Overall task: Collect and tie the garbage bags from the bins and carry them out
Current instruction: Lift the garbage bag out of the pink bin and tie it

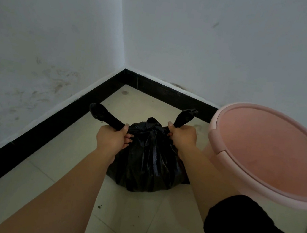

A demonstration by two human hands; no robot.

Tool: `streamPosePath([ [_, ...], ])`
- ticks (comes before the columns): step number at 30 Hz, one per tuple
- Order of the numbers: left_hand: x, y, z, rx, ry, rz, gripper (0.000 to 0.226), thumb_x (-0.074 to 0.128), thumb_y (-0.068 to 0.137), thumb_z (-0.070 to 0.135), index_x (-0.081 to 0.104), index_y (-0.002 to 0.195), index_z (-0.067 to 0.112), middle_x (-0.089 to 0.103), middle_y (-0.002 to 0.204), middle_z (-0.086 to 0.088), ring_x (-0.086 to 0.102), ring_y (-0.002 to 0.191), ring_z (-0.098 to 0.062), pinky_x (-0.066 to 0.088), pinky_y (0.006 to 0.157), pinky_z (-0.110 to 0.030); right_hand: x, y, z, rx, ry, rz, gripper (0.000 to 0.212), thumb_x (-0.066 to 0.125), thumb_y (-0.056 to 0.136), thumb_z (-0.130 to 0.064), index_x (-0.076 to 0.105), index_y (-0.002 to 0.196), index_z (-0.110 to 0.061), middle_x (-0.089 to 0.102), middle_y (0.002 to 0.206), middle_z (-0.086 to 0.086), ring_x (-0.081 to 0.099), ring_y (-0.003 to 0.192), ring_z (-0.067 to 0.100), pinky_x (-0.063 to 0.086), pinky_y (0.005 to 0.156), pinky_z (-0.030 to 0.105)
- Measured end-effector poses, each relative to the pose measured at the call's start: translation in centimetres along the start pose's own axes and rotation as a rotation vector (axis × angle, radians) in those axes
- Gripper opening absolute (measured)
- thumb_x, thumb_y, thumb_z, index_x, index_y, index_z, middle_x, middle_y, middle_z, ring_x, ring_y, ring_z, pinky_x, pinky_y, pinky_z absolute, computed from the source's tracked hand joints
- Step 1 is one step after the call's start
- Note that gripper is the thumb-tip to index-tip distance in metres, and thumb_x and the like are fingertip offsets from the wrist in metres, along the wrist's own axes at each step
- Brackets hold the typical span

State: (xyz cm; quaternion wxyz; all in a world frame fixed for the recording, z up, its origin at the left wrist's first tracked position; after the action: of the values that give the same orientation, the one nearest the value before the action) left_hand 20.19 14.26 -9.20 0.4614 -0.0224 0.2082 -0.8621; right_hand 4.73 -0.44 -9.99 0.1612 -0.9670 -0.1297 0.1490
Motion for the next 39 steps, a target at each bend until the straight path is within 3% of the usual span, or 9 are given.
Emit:
streamPosePath([
  [7,-2.1,0.3,0.2,0.017,0.140,0.088,0.025,0.058,0.095,0.018,0.060,0.074,0.005,0.064,0.064,-0.006,0.058,0.048,-0.011,0.045,0.037,-0.013,-1.3,0.5,-0.1,-0.046,-0.211,0.115,0.033,0.064,0.091,-0.026,0.062,0.069,-0.001,0.064,0.076,0.015,0.059,0.072,0.023,0.043,0.065,0.027],
  [11,-2.2,-0.1,0.0,-0.005,0.192,0.050,0.032,0.055,0.097,0.018,0.058,0.068,0.005,0.059,0.062,-0.007,0.055,0.047,-0.014,0.042,0.034,-0.012,-1.7,0.0,0.0,-0.077,-0.256,0.126,0.033,0.062,0.093,-0.024,0.060,0.067,-0.002,0.056,0.067,0.008,0.056,0.072,0.022,0.036,0.052,0.025],
  [17,-1.9,0.1,2.3,0.112,0.170,-0.096,0.027,0.051,0.098,0.032,0.065,0.089,0.011,0.067,0.086,-0.002,0.063,0.081,-0.014,0.053,0.081,-0.031,-0.6,-1.0,-3.5,-0.279,-0.168,0.002,0.029,0.062,0.093,-0.026,0.071,0.088,0.001,0.071,0.078,0.012,0.068,0.074,0.023,0.057,0.076,0.037],
  [20,0.0,-0.5,4.2,0.182,0.054,-0.237,0.031,0.050,0.099,0.030,0.067,0.096,0.004,0.073,0.094,-0.007,0.070,0.086,-0.014,0.056,0.074,-0.019,0.5,-2.1,-5.8,-0.378,-0.182,-0.100,0.019,0.067,0.090,-0.023,0.071,0.086,-0.005,0.065,0.067,0.001,0.062,0.058,0.011,0.057,0.068,0.027],
  [23,0.6,-0.7,4.8,0.252,0.126,-0.260,0.031,0.062,0.092,0.033,0.071,0.097,0.004,0.075,0.092,-0.007,0.072,0.086,-0.016,0.056,0.082,-0.027,0.5,-2.4,-6.9,-0.431,-0.205,-0.123,0.018,0.068,0.089,-0.023,0.071,0.085,-0.005,0.067,0.069,0.001,0.061,0.057,0.010,0.059,0.073,0.033],
  [26,0.8,-1.1,4.4,0.277,0.165,-0.273,0.014,0.073,0.083,0.009,0.072,0.095,0.003,0.073,0.084,-0.006,0.070,0.072,-0.009,0.053,0.065,-0.013,0.5,-2.6,-6.6,-0.443,-0.290,-0.157,0.031,0.063,0.092,-0.029,0.072,0.084,0.000,0.069,0.070,0.011,0.064,0.060,0.018,0.059,0.071,0.036],
  [29,1.6,-1.1,4.0,0.290,0.174,-0.276,0.015,0.068,0.083,-0.003,0.072,0.096,0.004,0.071,0.085,-0.005,0.067,0.075,-0.011,0.049,0.060,-0.004,0.4,-3.1,-7.1,-0.501,-0.356,-0.143,0.036,0.062,0.091,-0.026,0.065,0.075,0.006,0.059,0.060,0.010,0.051,0.052,0.014,0.043,0.053,0.023],
  [33,3.0,-1.1,3.9,0.368,0.212,-0.300,0.013,0.065,0.086,-0.002,0.072,0.094,0.007,0.071,0.085,-0.003,0.066,0.076,-0.010,0.049,0.064,-0.005,0.4,-2.5,-7.9,-0.440,-0.207,-0.170,0.032,0.062,0.087,-0.020,0.059,0.079,0.011,0.053,0.067,0.011,0.048,0.061,0.018,0.040,0.060,0.029],
  [39,4.6,-1.6,3.4,0.435,0.259,-0.358,0.009,0.064,0.088,0.001,0.072,0.093,0.005,0.067,0.074,0.006,0.062,0.063,0.004,0.046,0.064,-0.004,0.6,-2.8,-8.2,-0.349,-0.048,-0.359,0.004,0.059,0.074,-0.007,0.057,0.071,-0.006,0.052,0.073,0.012,0.047,0.067,0.020,0.038,0.058,0.030],
])
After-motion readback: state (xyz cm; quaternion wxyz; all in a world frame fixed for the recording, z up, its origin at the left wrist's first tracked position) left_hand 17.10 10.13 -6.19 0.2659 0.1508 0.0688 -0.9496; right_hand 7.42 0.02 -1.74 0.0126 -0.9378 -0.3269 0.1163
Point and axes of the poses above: each hand's wrist, its own y-axis towards the middle knuckle, its own x-axis out of the palm, z = x × y, the point moved 5 cm from there along y, towards the middle knuckle
